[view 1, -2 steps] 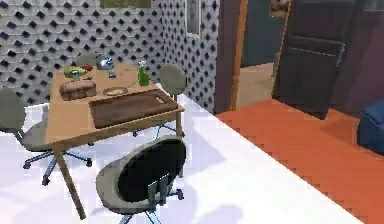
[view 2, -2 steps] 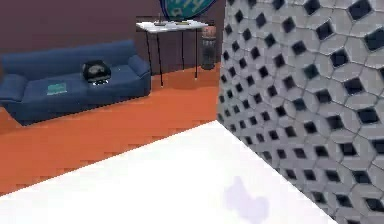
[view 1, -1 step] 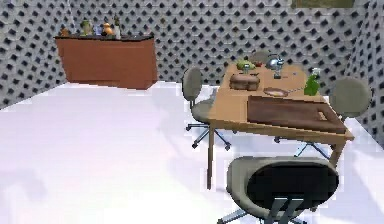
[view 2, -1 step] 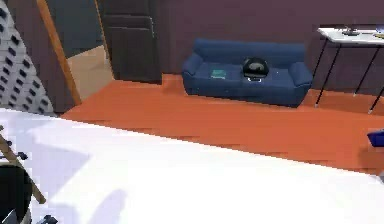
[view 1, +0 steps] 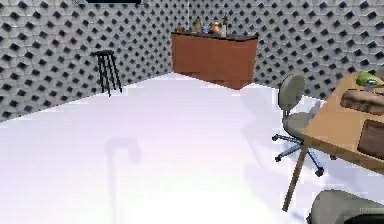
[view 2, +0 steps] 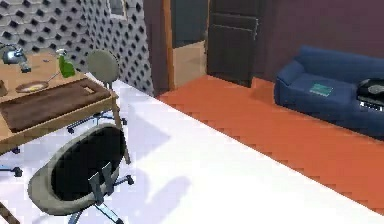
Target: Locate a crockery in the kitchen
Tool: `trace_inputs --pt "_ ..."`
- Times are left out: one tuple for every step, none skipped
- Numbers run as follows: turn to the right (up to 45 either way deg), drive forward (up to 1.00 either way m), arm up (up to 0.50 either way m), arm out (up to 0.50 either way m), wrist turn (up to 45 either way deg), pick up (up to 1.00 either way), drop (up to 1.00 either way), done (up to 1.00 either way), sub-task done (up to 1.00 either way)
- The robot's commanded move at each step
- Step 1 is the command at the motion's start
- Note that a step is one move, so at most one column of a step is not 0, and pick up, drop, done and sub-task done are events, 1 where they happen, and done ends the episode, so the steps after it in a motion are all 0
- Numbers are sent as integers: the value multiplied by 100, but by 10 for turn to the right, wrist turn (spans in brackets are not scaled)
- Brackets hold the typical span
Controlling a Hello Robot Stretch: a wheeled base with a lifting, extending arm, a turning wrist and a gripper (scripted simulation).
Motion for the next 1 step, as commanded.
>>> trace_inputs --pt "0 20 0 0 0 0 0 0 0"
